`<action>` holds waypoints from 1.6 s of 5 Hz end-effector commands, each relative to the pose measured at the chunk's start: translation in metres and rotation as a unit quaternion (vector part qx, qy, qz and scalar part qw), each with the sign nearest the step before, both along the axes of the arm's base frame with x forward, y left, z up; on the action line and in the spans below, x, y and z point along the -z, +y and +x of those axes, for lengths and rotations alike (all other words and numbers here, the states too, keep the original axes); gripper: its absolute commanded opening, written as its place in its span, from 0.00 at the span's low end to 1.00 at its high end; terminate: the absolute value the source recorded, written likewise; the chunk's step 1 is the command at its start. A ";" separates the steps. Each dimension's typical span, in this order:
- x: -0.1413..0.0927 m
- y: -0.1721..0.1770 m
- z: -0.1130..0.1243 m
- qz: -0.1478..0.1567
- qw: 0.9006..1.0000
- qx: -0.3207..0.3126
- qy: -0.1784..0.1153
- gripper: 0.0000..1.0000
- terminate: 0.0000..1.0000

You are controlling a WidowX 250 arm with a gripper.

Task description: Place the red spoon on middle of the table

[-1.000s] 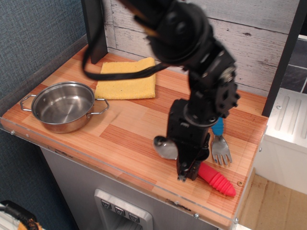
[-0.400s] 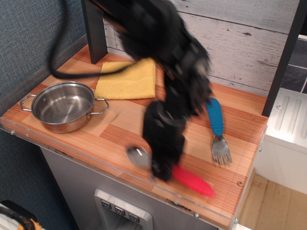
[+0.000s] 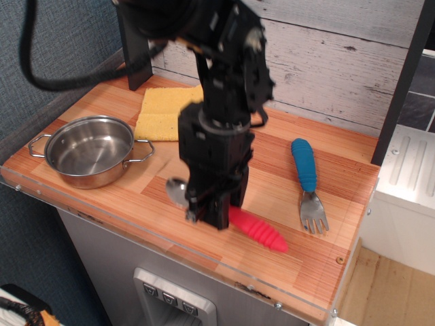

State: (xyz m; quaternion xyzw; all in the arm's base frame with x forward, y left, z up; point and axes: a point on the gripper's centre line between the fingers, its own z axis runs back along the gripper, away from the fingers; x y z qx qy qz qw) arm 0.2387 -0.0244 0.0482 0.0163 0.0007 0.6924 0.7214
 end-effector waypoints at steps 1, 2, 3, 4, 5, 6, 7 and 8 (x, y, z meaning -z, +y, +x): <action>-0.012 0.010 0.041 -0.031 0.971 0.233 -0.030 0.00 0.00; -0.007 0.016 0.050 -0.022 0.935 0.353 -0.025 0.00 0.00; -0.007 0.016 0.053 -0.004 0.884 0.467 -0.027 0.00 0.00; -0.009 0.021 0.055 -0.027 0.819 0.573 -0.028 0.00 0.00; -0.010 0.030 0.054 -0.029 0.743 0.668 -0.013 0.00 0.00; -0.005 0.043 0.061 -0.029 0.693 0.721 -0.008 0.00 0.00; -0.001 0.047 0.062 -0.002 0.659 0.752 -0.012 0.00 0.00; 0.006 0.055 0.063 0.013 0.648 0.761 -0.028 0.00 0.00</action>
